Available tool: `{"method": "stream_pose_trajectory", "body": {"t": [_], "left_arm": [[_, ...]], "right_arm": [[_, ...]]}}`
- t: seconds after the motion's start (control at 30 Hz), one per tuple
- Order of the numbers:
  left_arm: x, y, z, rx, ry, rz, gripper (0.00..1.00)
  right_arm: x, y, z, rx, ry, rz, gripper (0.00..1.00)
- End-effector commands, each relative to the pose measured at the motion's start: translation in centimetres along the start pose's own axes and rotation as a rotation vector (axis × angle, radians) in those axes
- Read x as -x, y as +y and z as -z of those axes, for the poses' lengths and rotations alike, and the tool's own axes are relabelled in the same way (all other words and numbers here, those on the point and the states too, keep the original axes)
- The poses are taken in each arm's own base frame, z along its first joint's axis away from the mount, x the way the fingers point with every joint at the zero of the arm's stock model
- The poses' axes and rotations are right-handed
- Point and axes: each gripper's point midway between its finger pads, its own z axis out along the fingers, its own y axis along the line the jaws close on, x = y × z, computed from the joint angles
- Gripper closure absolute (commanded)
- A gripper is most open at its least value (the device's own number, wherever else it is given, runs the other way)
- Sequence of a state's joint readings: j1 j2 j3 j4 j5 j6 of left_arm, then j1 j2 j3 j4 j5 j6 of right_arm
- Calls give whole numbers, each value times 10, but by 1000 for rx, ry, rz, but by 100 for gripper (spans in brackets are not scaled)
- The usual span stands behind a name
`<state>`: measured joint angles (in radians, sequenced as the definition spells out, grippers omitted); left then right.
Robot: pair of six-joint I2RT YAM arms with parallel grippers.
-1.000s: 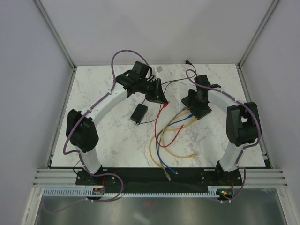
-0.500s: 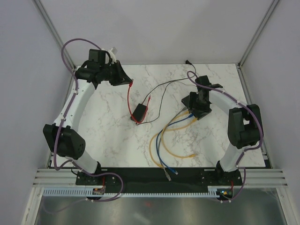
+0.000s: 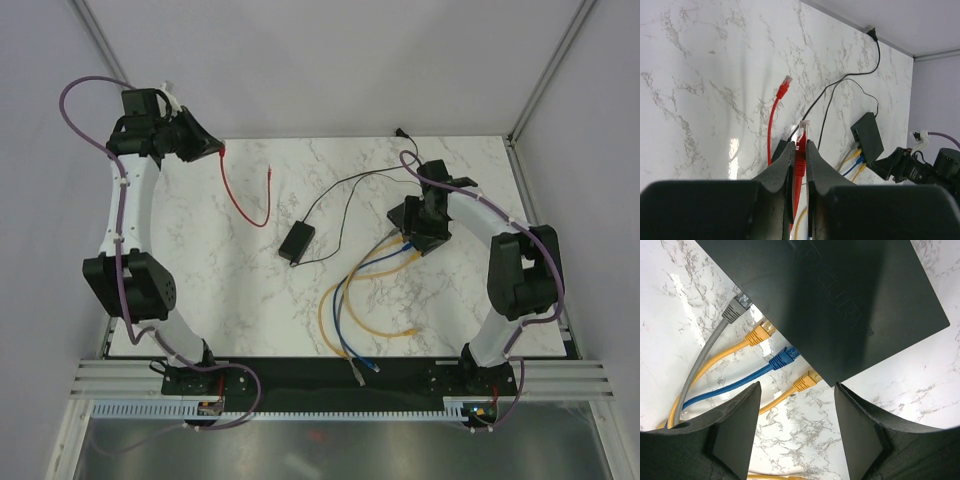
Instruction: Pull the plug from the switch port
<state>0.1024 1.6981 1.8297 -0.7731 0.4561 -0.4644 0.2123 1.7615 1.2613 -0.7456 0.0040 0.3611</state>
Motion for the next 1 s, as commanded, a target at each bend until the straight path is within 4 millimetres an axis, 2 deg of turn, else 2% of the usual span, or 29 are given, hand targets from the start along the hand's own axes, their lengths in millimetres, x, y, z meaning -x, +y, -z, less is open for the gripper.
{"method": "stream_pose_trajectory", "body": {"t": [0.0, 0.03, 0.07, 0.13, 0.17, 0.27, 0.3, 0.47, 0.5, 0.57, 0.6, 0.63, 0.67, 0.7, 0.77, 0.8, 0.83, 0.97], "left_arm": [[11, 24, -21, -13, 30, 36, 98], [9, 24, -26, -54, 60, 52, 98], [2, 38, -46, -50, 107, 83, 98], [11, 49, -52, -37, 98, 97, 98], [8, 63, -65, -8, 112, 109, 98], [16, 86, -77, 36, 102, 106, 98], [16, 99, -83, 59, 108, 113, 98], [8, 146, -91, 158, 153, 178, 98], [7, 152, -85, 181, 180, 196, 98], [3, 170, -87, 237, 190, 205, 97], [3, 178, -84, 261, 187, 202, 93], [2, 187, -81, 305, 186, 200, 84], [3, 193, -79, 326, 184, 202, 79], [6, 197, -77, 339, 177, 199, 78], [9, 201, -72, 359, 169, 194, 72], [13, 203, -69, 380, 156, 188, 65], [15, 203, -68, 390, 148, 185, 45], [19, 197, -61, 394, 130, 191, 32]], "right_arm": [[15, 7, 23, 26, -61, 22, 31], [15, 6, 23, 18, -64, 22, 31], [14, 4, 23, 14, -61, 28, 31], [14, 3, 24, 5, -64, 33, 31], [14, 1, 24, -2, -63, 34, 31], [17, 0, 28, -9, -80, 35, 31], [17, 0, 28, -8, -81, 36, 31], [16, 1, 27, -5, -76, 24, 31], [14, 1, 27, -5, -72, 24, 31], [13, 1, 25, -6, -65, 18, 31], [12, 1, 24, -6, -60, 19, 31], [12, 1, 23, -5, -58, 20, 31], [12, 1, 23, -4, -57, 19, 31], [12, 1, 24, -4, -59, 19, 31], [13, 1, 23, -1, -56, 19, 31], [14, 2, 22, 1, -57, 17, 31], [14, 3, 22, 3, -56, 20, 31], [15, 4, 19, 4, -44, 27, 31]]}}
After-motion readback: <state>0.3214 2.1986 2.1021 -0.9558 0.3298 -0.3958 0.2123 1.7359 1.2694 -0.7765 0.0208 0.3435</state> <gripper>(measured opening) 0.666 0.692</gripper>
